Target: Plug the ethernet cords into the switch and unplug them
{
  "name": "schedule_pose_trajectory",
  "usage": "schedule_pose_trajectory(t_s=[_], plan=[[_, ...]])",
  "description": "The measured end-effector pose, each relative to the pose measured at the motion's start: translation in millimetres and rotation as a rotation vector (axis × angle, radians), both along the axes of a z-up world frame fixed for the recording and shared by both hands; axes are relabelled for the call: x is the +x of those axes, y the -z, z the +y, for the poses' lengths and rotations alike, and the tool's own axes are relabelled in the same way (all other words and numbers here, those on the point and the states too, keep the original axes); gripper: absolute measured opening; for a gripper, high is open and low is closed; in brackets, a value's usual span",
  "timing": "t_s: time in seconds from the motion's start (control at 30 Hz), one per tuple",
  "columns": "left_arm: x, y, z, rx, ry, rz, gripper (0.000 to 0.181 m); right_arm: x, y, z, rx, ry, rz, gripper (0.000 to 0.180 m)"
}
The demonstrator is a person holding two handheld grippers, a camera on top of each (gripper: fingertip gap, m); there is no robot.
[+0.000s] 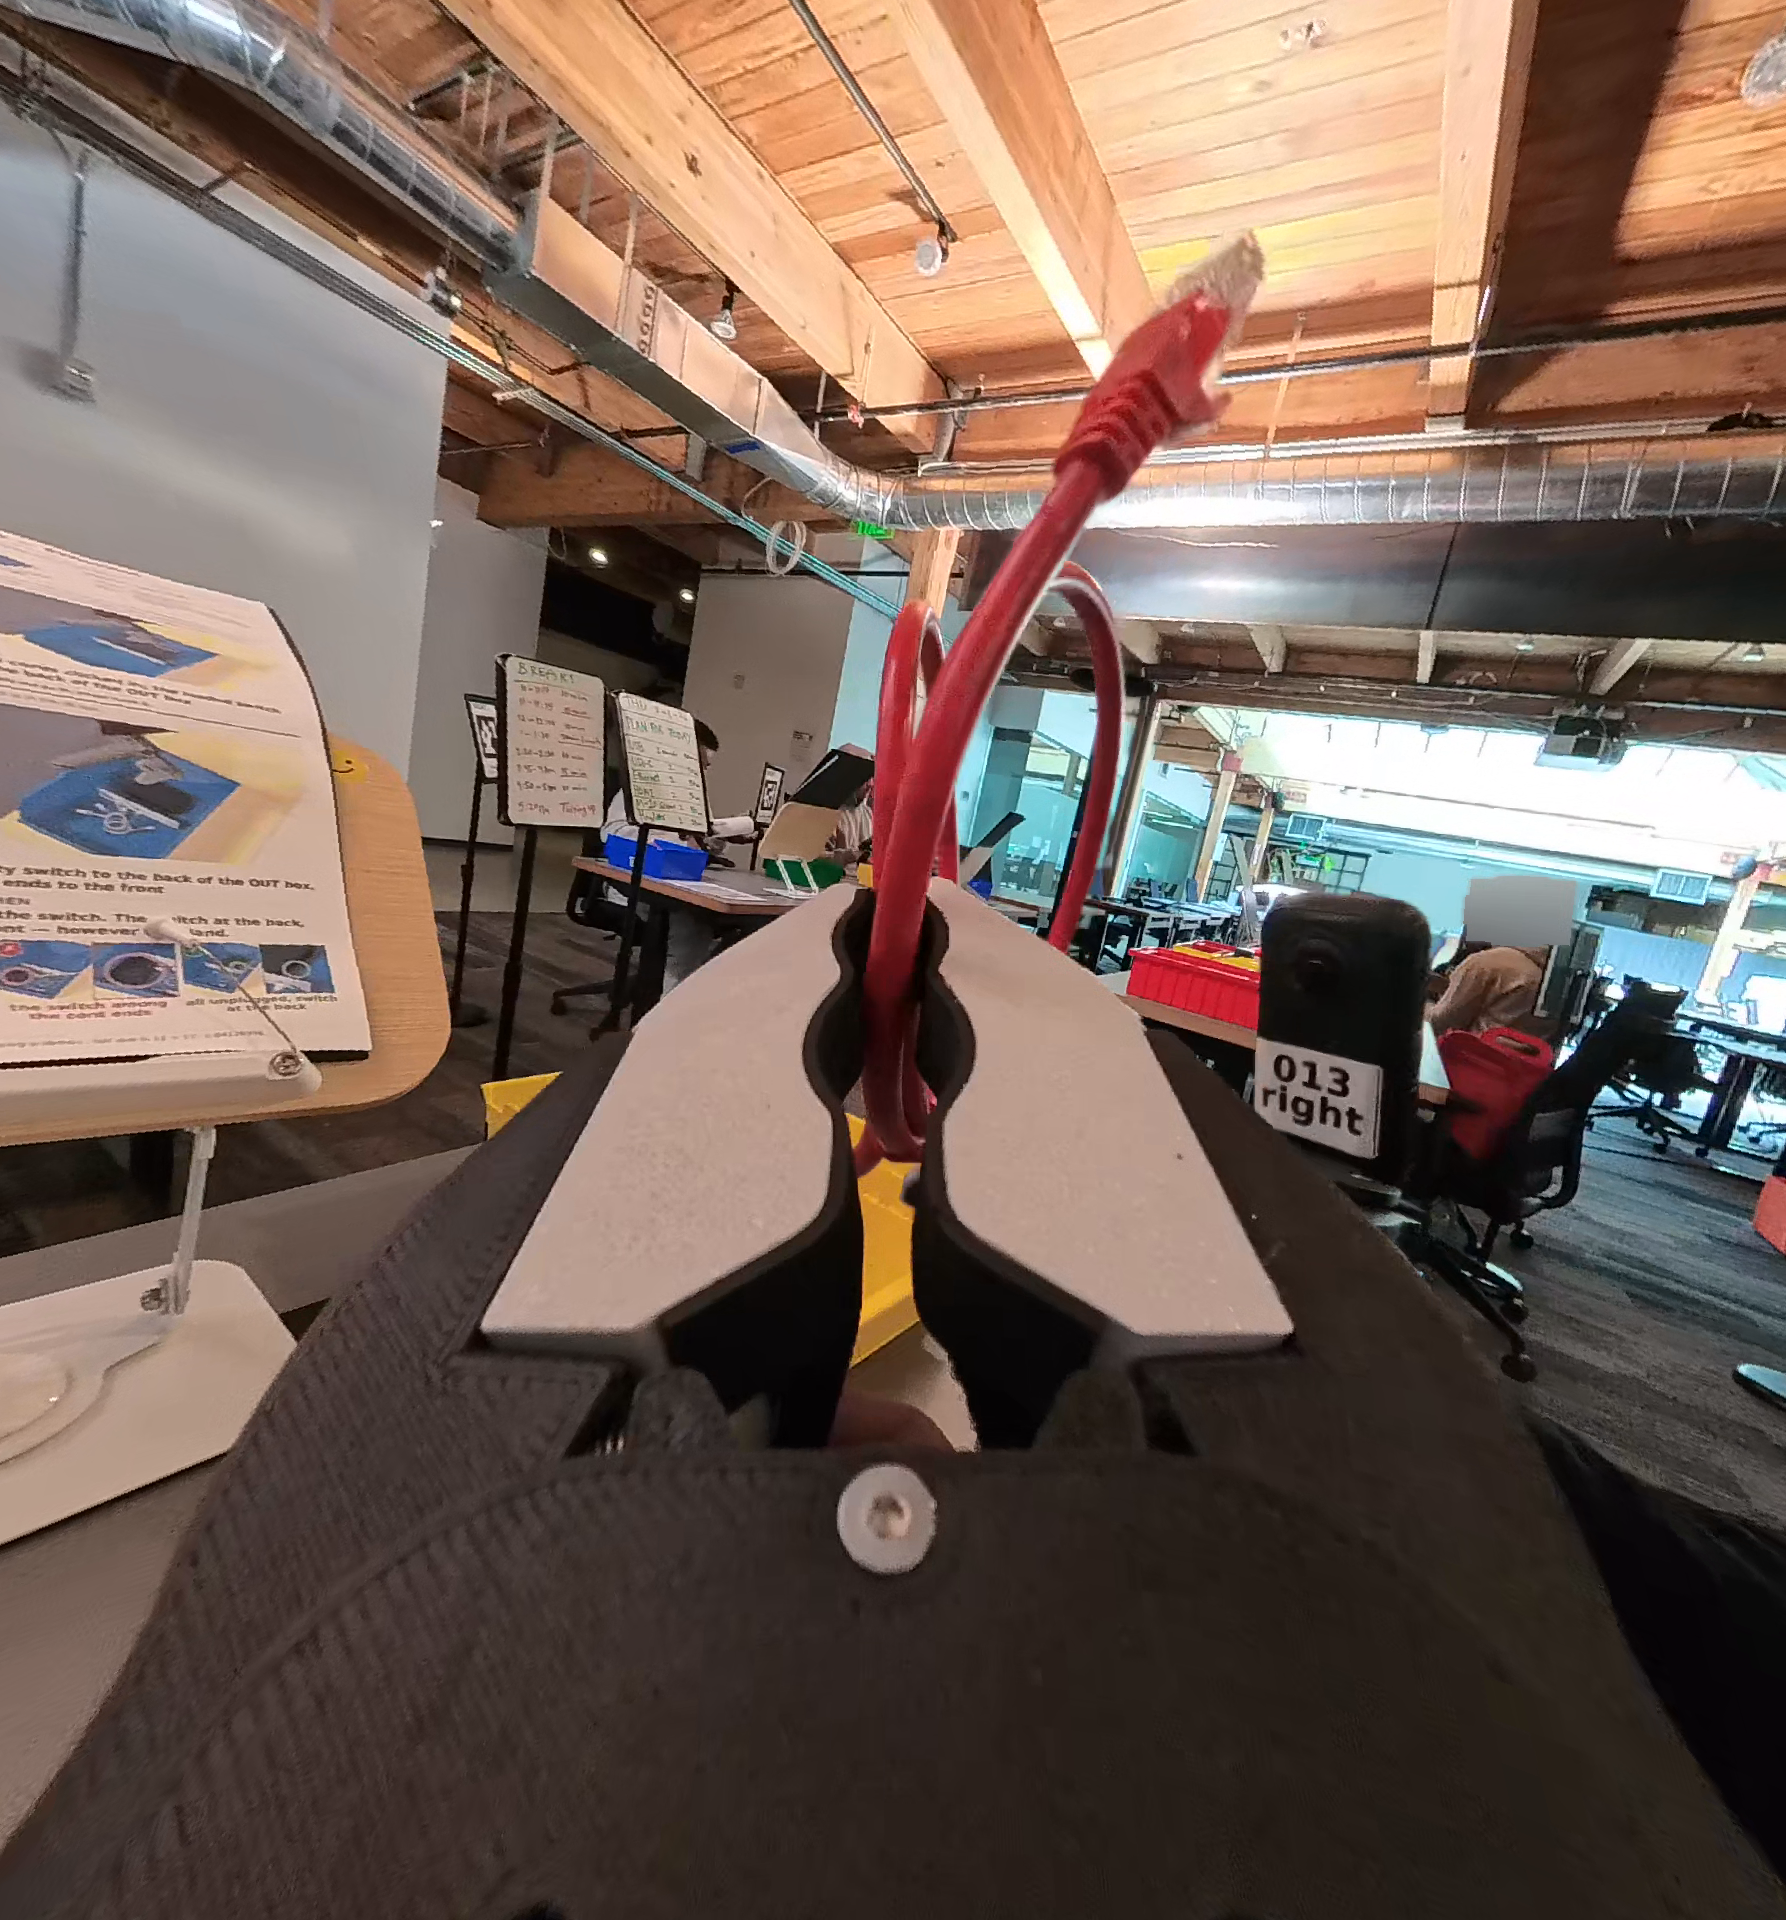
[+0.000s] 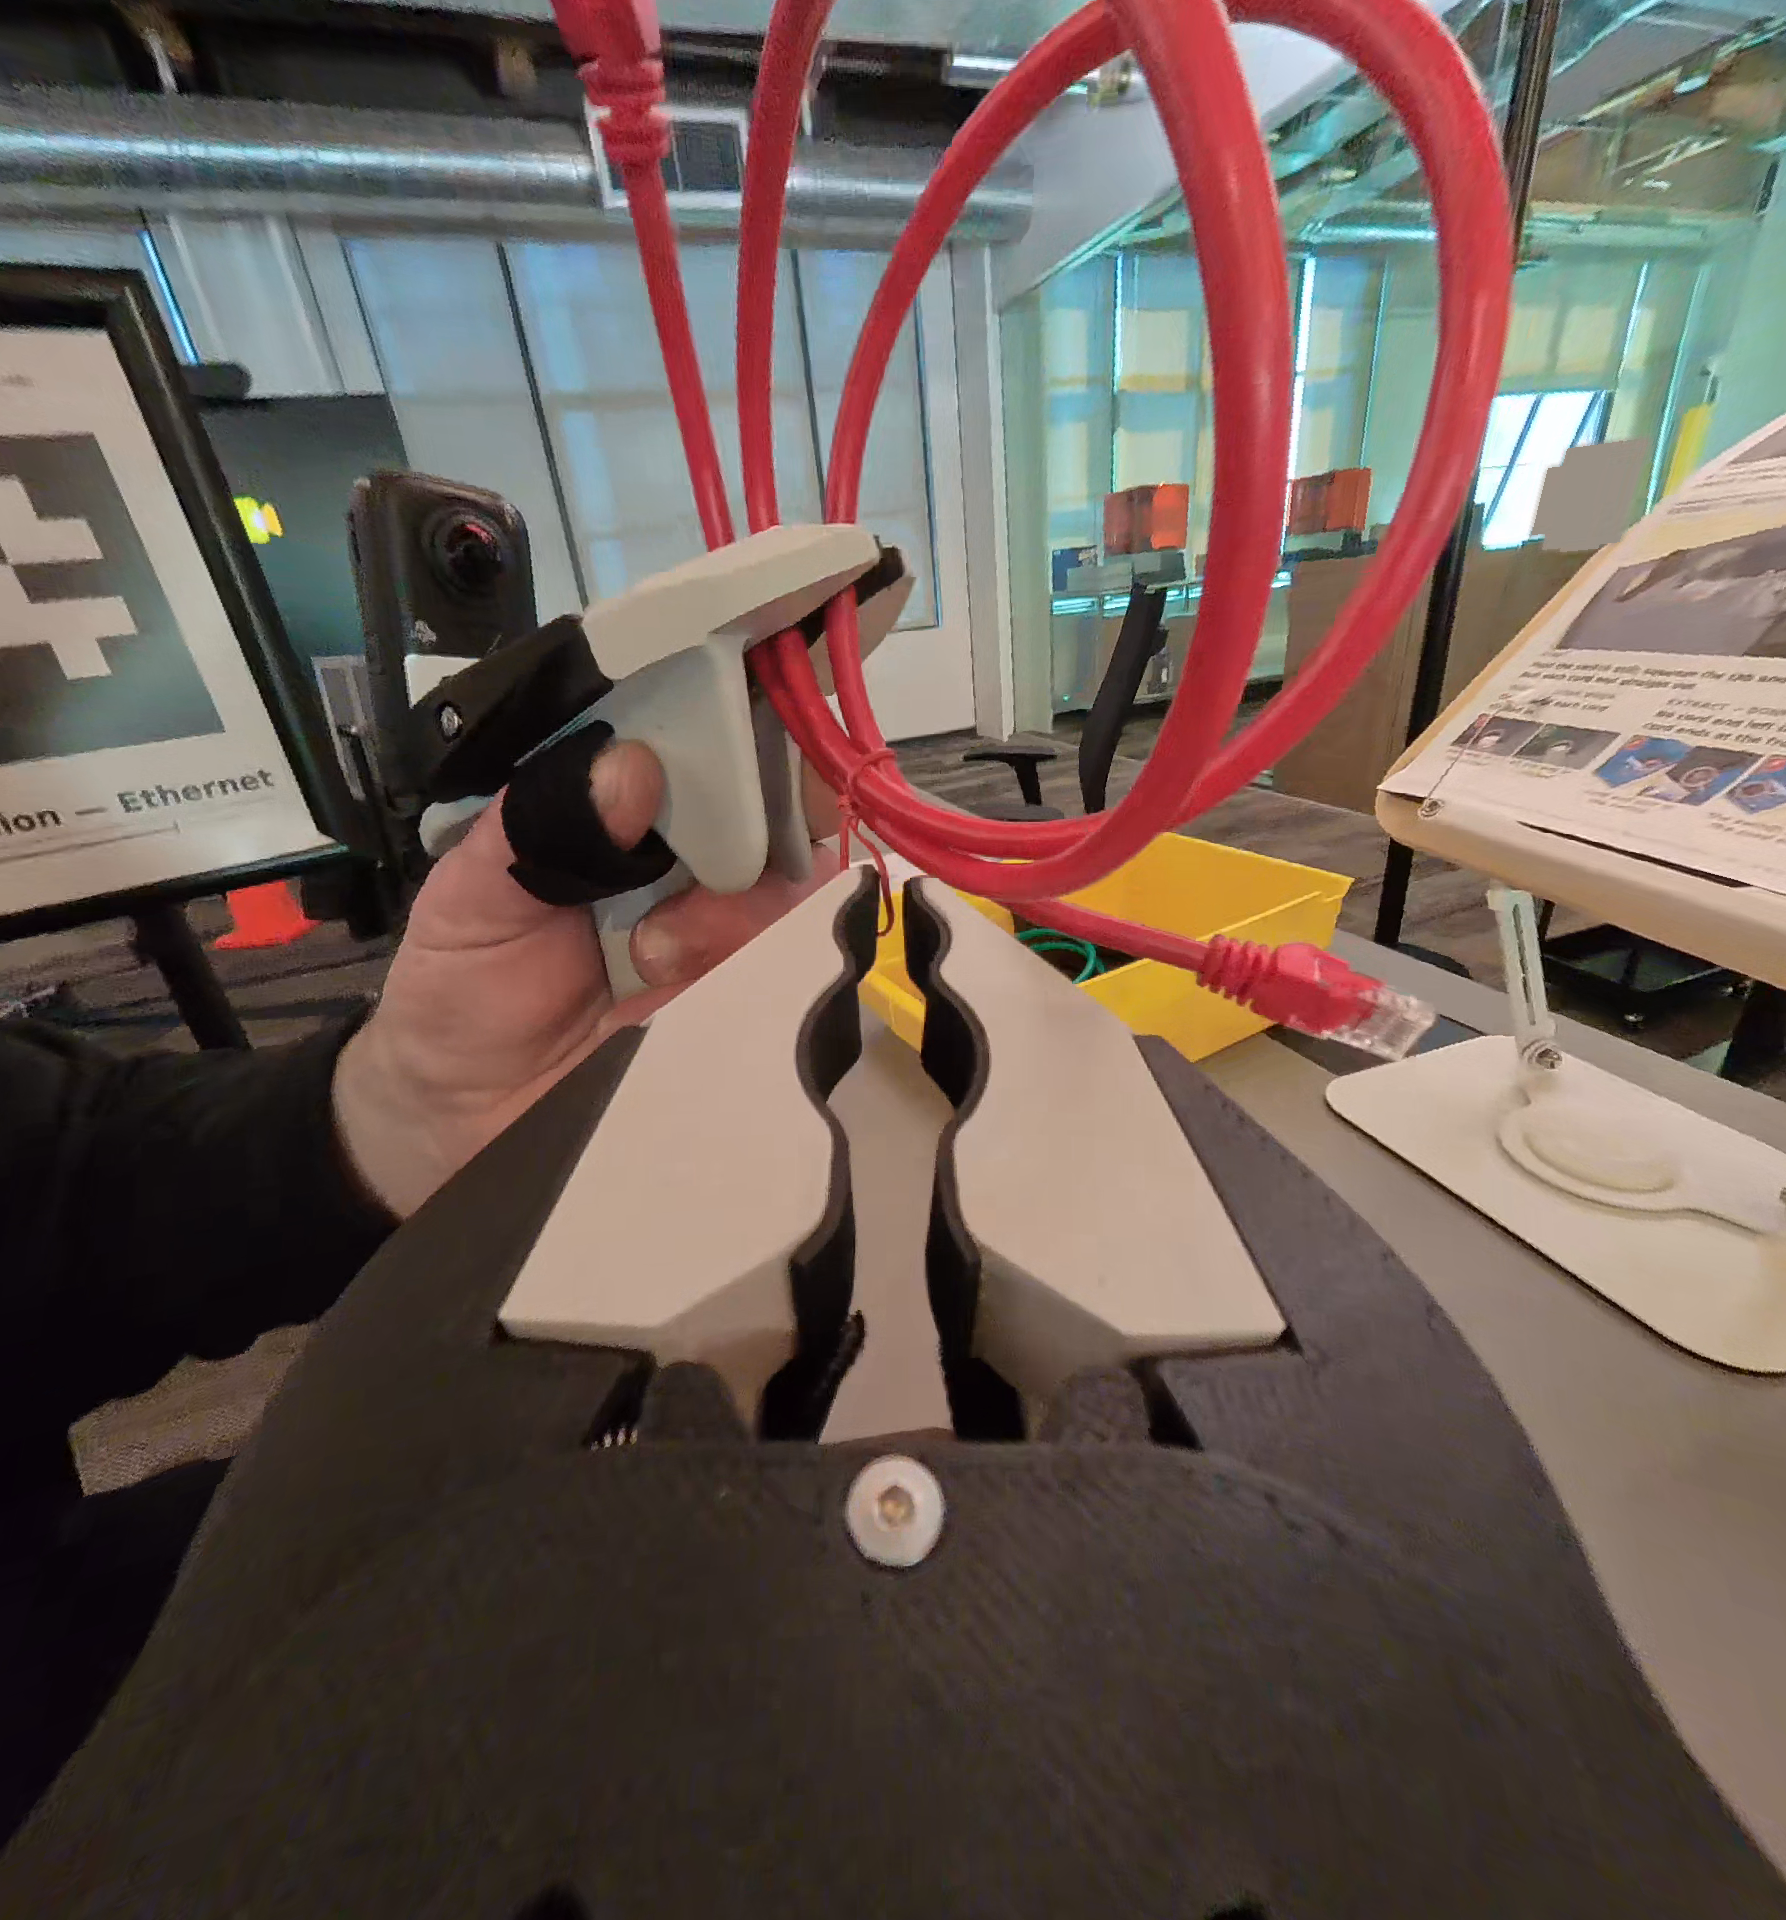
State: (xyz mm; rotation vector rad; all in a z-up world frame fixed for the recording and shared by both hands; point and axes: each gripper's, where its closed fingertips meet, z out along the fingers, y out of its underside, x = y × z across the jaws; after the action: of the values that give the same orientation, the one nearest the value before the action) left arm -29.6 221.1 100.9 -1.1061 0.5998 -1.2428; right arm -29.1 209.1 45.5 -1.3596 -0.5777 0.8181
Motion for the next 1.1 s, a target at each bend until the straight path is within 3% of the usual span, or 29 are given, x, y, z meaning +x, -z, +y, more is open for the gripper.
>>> schedule_pose_trajectory(t_s=[0.33,0.5,0.63,0.83,1.1], plan=[[0,0,0,0.005,-0.023,0.002,0.005,0,-3,-4,0.008,-0.005,0.02,0.0],[-1,4,4,0.048,-0.082,0.043,0.005,6,-9,-3,0.153,0.186,-0.223,0.0],[-1,6,7,0.057,-0.1,0.053,0.005,13,-18,-4,0.203,0.258,-0.255,0.0],[8,10,-2,0.115,-0.112,0.112,0.005,9,-28,-12,0.372,0.409,-0.474,0.0],[9,14,0,0.045,-0.077,0.099,0.005,-19,0,-19,0.479,0.3,-0.721,0.0]])
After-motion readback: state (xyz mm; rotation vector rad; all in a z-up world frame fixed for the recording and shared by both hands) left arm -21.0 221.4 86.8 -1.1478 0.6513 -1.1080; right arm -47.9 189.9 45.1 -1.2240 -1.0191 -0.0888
